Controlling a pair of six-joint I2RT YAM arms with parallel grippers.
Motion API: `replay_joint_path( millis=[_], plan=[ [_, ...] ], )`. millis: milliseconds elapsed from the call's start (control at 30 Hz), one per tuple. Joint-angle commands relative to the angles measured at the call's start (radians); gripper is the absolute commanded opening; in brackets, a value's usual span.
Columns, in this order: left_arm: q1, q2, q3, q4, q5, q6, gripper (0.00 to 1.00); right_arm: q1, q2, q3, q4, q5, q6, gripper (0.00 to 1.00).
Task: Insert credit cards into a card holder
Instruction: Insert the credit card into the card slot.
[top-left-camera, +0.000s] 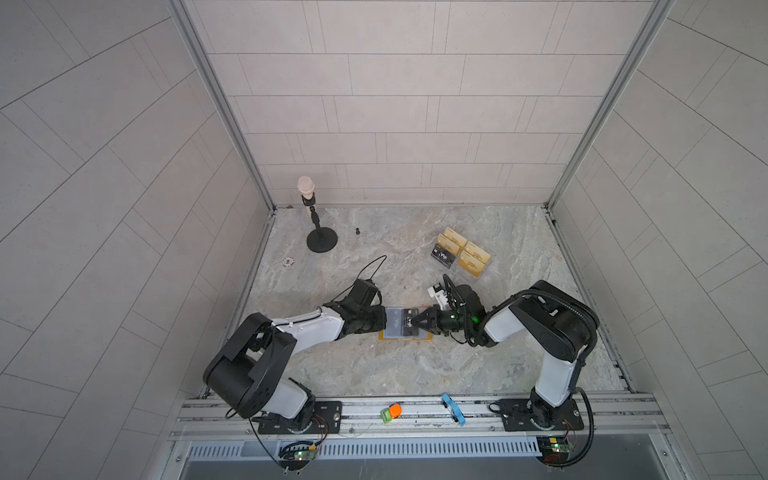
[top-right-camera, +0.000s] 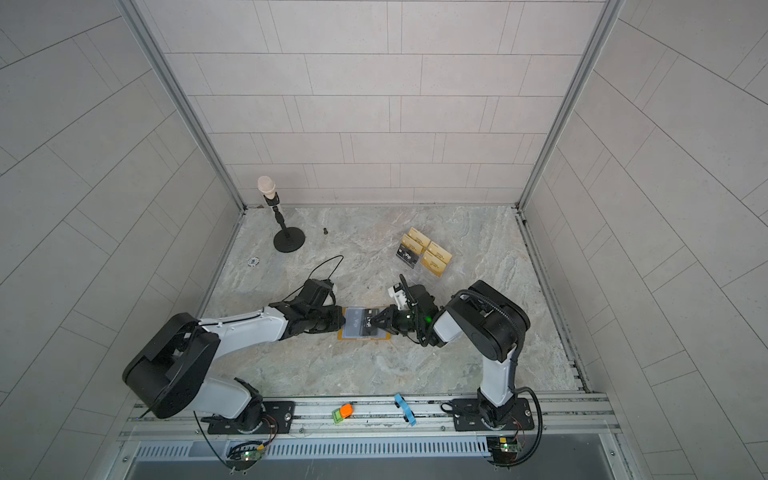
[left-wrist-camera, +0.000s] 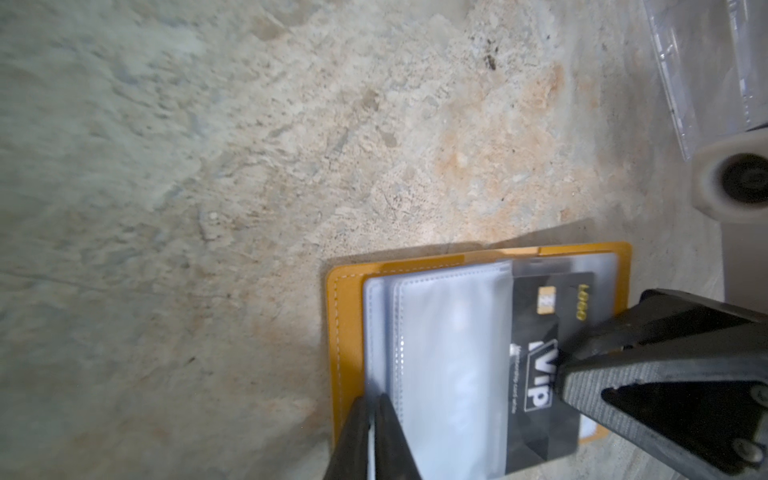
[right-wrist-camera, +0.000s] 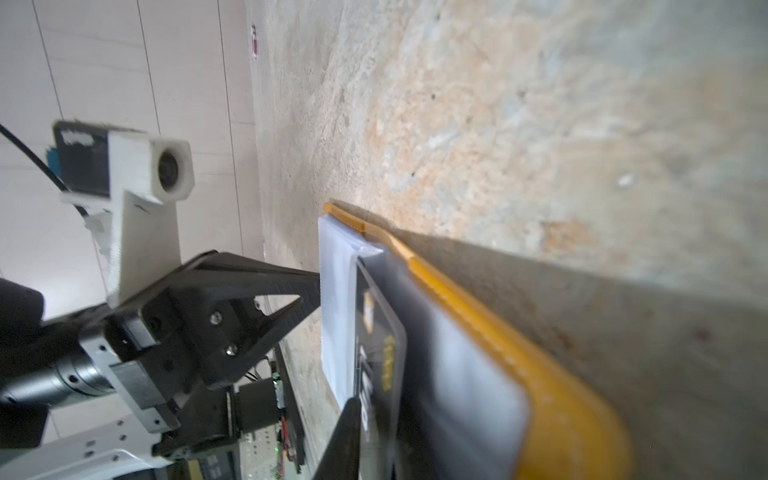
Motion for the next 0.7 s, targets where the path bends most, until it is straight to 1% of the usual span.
replay_joint_path(
  millis=[0, 100, 233, 333, 433, 667],
  plan=[
    [-0.002, -0.004, 0.003, -0.063, -0.013, 0.019, 0.11, 0.012, -0.047, 0.029, -0.240, 0.042, -0.080, 0.33],
    [-0.002, -0.003, 0.006, -0.062, -0.008, 0.020, 0.11, 0.028, -0.104, 0.087, -0.430, 0.072, -0.172, 0.39],
    [-0.002, -0.003, 0.006, -0.057, -0.001, 0.016, 0.11, 0.042, -0.139, 0.151, -0.588, 0.111, -0.228, 0.45],
    [-0.002, -0.001, 0.001, -0.043, 0.006, 0.010, 0.11, 0.065, -0.142, 0.209, -0.728, 0.144, -0.285, 0.47],
    [0.001, 0.000, -0.009, -0.020, 0.024, -0.003, 0.11, 0.095, -0.129, 0.262, -0.801, 0.161, -0.295, 0.52],
    [0.022, -0.003, -0.039, 0.042, 0.065, -0.024, 0.10, 0.146, -0.088, 0.359, -0.862, 0.181, -0.292, 0.55]
  ],
)
